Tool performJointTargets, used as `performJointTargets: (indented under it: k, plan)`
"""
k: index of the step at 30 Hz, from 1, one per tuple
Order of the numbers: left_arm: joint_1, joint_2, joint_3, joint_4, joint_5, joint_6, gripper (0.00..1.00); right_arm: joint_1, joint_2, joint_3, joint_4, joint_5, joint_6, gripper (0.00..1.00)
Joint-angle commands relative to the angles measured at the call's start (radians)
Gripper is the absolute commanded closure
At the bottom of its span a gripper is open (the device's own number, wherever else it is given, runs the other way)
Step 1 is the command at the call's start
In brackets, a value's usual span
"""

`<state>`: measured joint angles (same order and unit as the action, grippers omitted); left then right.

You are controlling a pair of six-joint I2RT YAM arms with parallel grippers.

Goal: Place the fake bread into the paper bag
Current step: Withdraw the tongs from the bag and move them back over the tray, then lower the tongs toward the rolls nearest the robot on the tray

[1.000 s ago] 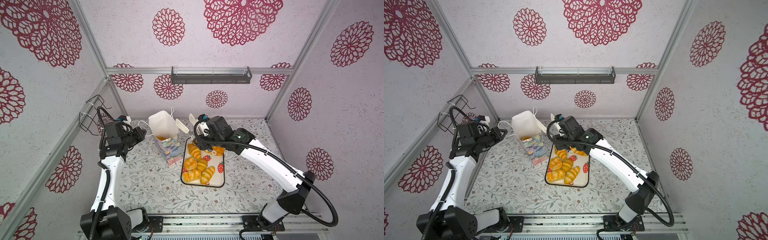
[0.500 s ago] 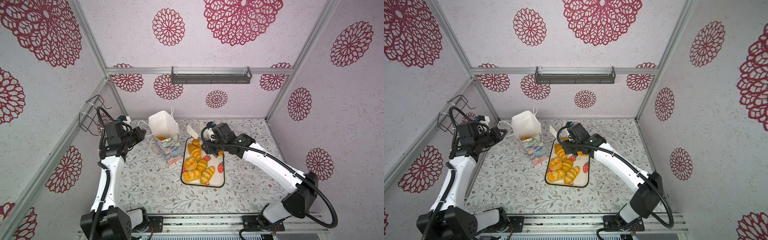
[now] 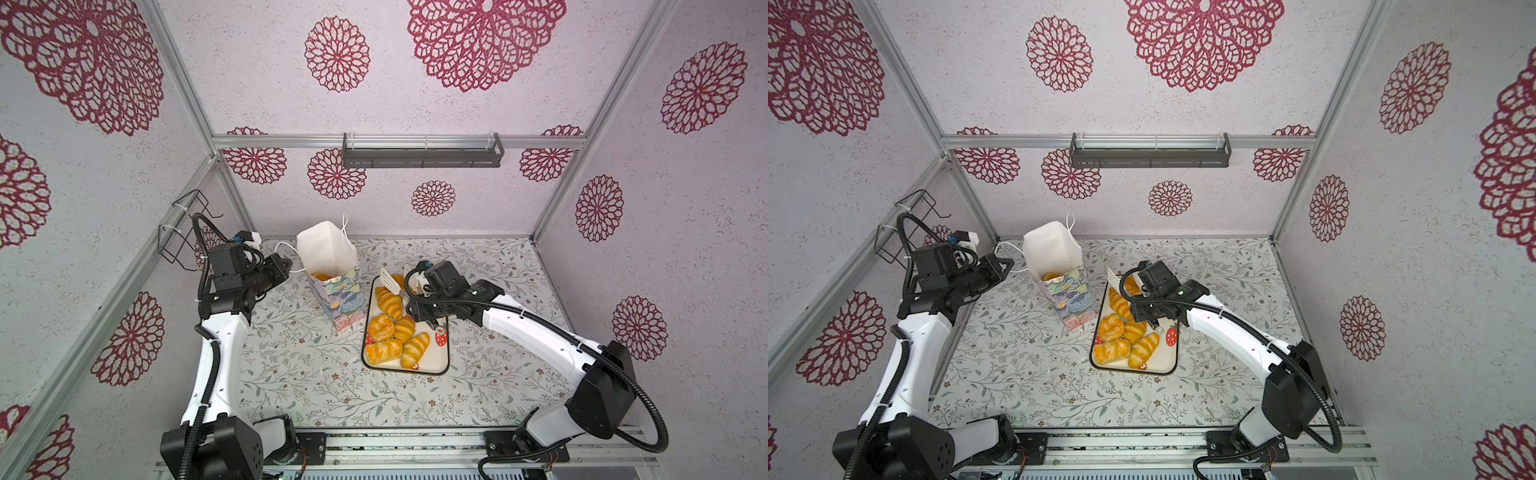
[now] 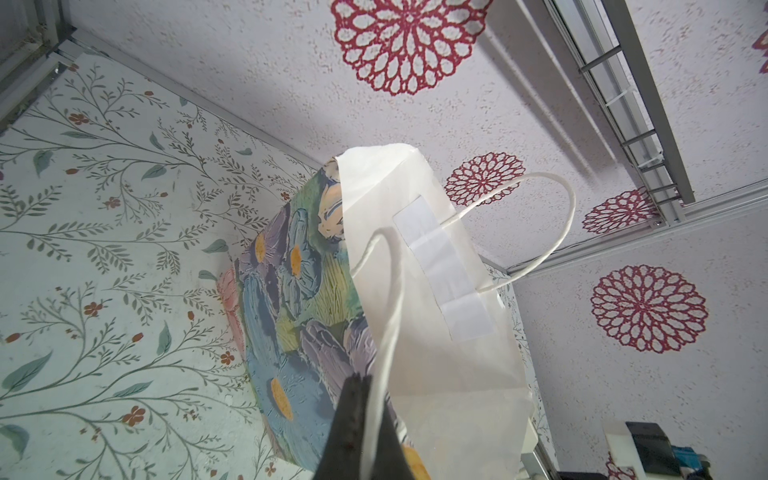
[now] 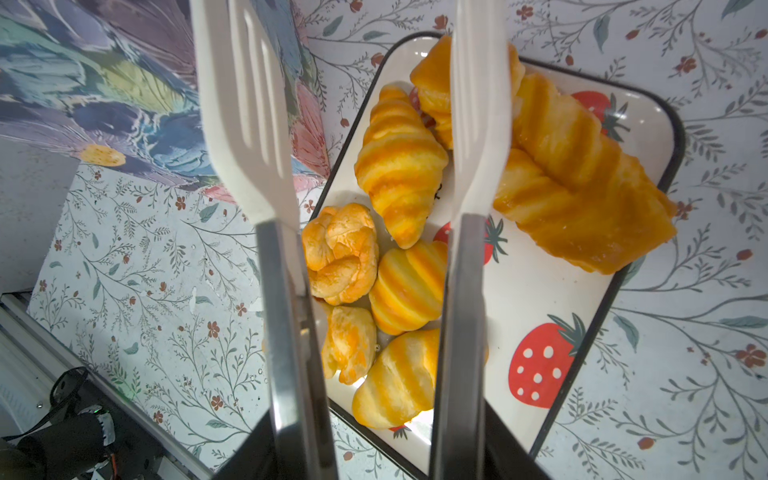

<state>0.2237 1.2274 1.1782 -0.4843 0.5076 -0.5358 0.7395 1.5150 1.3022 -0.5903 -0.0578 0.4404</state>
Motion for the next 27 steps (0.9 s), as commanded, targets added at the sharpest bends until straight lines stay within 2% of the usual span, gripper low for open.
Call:
performJointTargets:
  k: [1, 13, 27]
  plan:
    - [0.009, -0.017, -0.013, 0.018, -0.001, -0.007, 1.0, -0.008, -0.022, -0.005, 0.05, -0.022, 0.029, 0.46]
    - [0.009, -0.016, -0.012, 0.018, -0.001, -0.008, 1.0, -0.005, 0.011, -0.085, 0.093, -0.094, 0.06, 0.46]
    - [0.01, -0.017, -0.014, 0.016, -0.001, -0.006, 1.0, -0.003, 0.049, -0.115, 0.104, -0.103, 0.062, 0.46]
